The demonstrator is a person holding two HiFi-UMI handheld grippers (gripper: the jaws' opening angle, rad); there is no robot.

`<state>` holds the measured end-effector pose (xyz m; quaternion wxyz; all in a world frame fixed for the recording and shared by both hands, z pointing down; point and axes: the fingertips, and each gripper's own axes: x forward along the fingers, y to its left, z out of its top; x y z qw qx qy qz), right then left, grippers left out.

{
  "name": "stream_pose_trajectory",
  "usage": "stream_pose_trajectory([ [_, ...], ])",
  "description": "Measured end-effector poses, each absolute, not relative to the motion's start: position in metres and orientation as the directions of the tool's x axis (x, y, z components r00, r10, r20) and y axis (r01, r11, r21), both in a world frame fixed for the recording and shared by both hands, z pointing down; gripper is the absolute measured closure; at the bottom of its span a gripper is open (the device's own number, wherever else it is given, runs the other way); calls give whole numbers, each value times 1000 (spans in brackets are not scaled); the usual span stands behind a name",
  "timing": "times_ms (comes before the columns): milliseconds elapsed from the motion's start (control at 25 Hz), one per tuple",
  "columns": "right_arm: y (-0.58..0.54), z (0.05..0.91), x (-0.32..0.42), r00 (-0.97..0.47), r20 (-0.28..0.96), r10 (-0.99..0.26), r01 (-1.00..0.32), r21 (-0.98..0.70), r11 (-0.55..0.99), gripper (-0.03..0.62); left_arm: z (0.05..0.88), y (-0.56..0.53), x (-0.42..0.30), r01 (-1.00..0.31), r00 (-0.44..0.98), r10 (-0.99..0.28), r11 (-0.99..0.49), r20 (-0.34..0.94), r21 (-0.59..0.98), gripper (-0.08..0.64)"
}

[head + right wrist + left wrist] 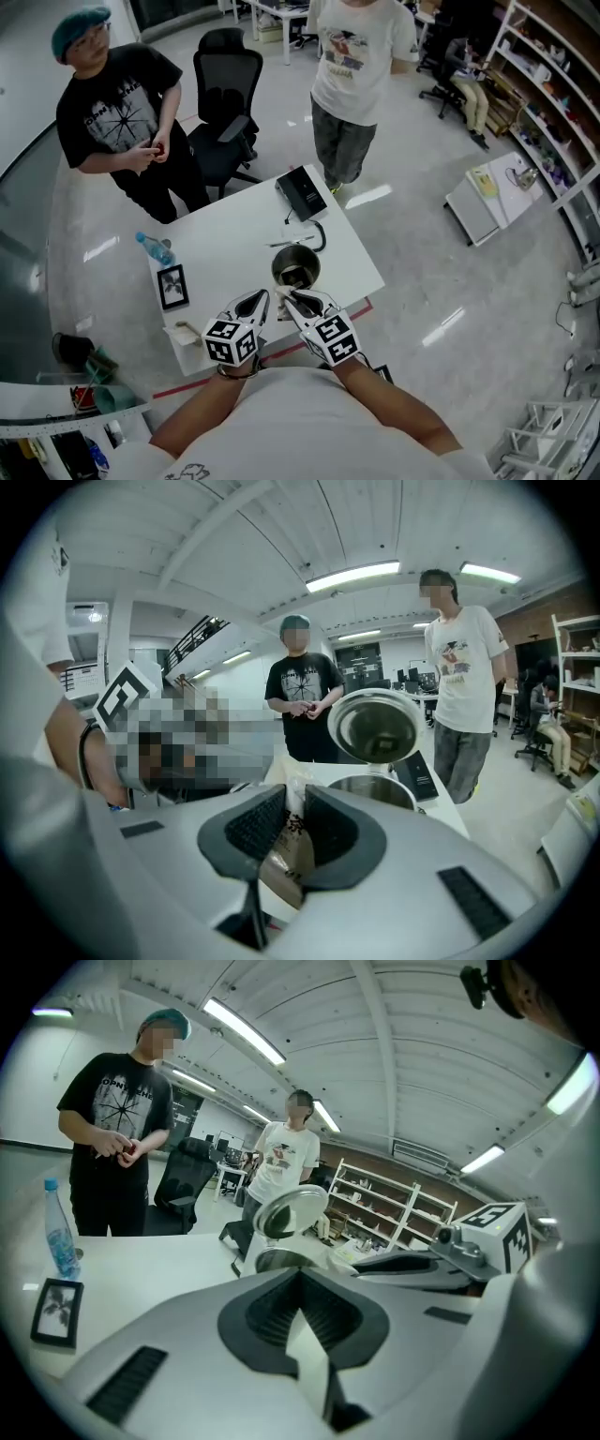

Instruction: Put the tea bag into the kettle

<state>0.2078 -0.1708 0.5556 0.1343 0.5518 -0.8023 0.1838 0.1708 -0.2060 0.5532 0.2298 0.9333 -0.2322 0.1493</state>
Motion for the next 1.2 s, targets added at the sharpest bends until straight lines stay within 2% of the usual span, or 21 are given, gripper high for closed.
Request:
stream_pose_trajectory([
  [400,-126,544,276,-316,374,-872,-949,-145,281,518,543,-153,236,-474,862,-352,-813,364,338,552],
  [600,-128,551,283,-312,366,-877,-948,-183,261,517,546,-154,241,-477,856,-349,-817,383,322,551],
  [1200,-182,558,289,-272,400,-875,-962,-143,234,517,562,-208,241,-476,852,-323,-805,412,354,551],
])
